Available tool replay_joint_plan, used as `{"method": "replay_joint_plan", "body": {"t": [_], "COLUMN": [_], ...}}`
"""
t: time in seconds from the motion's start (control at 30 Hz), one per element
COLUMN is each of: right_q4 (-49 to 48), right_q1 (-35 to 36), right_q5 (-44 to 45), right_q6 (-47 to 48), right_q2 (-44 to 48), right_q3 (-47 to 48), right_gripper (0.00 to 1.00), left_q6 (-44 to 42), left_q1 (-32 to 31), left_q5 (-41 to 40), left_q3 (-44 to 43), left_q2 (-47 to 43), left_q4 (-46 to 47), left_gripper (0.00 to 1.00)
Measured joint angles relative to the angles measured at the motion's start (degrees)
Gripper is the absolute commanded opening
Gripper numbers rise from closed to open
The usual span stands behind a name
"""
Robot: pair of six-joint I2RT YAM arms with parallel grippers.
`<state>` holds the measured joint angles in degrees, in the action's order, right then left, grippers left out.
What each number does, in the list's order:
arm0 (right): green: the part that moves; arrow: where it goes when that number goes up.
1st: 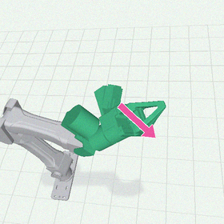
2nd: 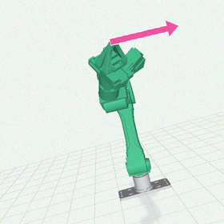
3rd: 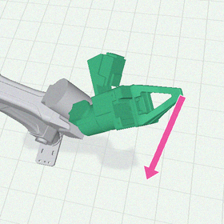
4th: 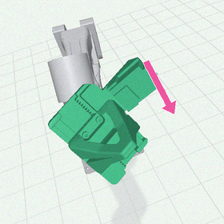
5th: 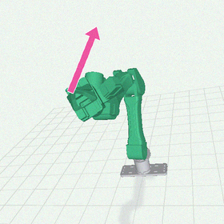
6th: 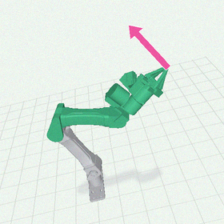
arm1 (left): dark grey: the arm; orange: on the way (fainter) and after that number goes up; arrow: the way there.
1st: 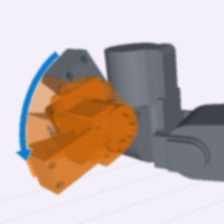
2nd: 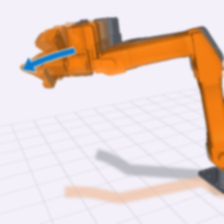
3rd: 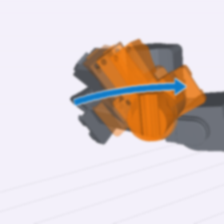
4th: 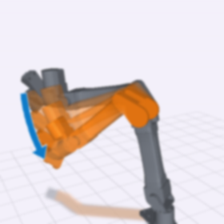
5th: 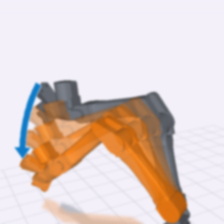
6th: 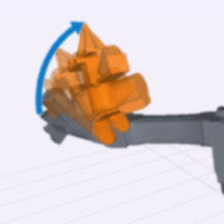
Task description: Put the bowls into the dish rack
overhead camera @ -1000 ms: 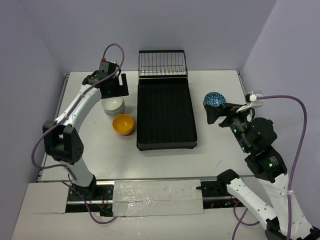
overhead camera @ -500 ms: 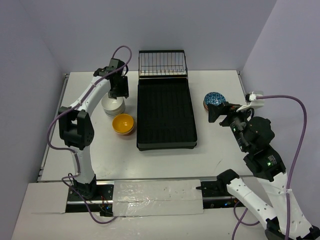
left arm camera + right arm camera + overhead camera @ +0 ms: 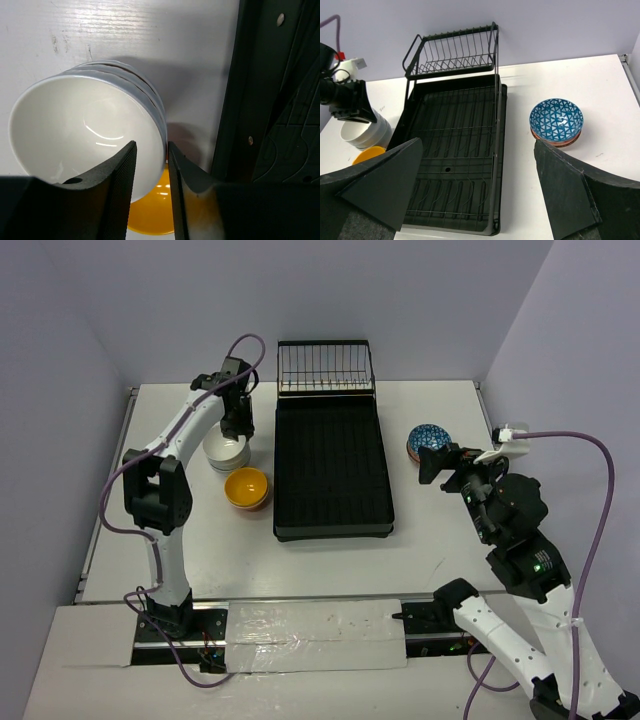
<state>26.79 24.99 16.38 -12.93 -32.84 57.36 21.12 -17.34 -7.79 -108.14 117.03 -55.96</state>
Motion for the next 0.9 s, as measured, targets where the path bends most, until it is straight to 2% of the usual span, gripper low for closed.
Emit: {"method": "replay_joint_plan", "body": {"t": [0.4, 0.6, 0.63, 0.73, 0.9], "right_q4": [-0.1, -0.1, -0.1, -0.1, -0.2], "right_q1": [0.0, 0.0, 0.0, 0.0, 0.0], "right_q5": [2.2, 2.6, 2.6, 2.6, 2.6], "right_q6": [0.1, 0.2, 0.2, 0.2, 0.3], "right_q2": [0.3, 0.5, 0.6, 0.6, 0.6], "right_q3": [-0.9, -1.9, -1.9, -2.0, -2.1], "right_gripper": [1.0, 1.0, 1.0, 1.0, 1.0], "left_q6": [0.1, 0.2, 0.2, 0.4, 0.6], "left_q1": [0.0, -0.2, -0.2, -0.4, -0.4], "left_q5": [1.2, 2.0, 2.0, 2.0, 2.1], "left_q3": [-1.3, -1.8, -2.1, -3.1, -4.5], "left_q2": [1.7, 2.9, 2.9, 2.9, 2.9], "left_q4": [-1.1, -2.0, -2.2, -2.5, -3.6], "left_gripper": [0.32, 0.18, 0.12, 0.02, 0.0]}}
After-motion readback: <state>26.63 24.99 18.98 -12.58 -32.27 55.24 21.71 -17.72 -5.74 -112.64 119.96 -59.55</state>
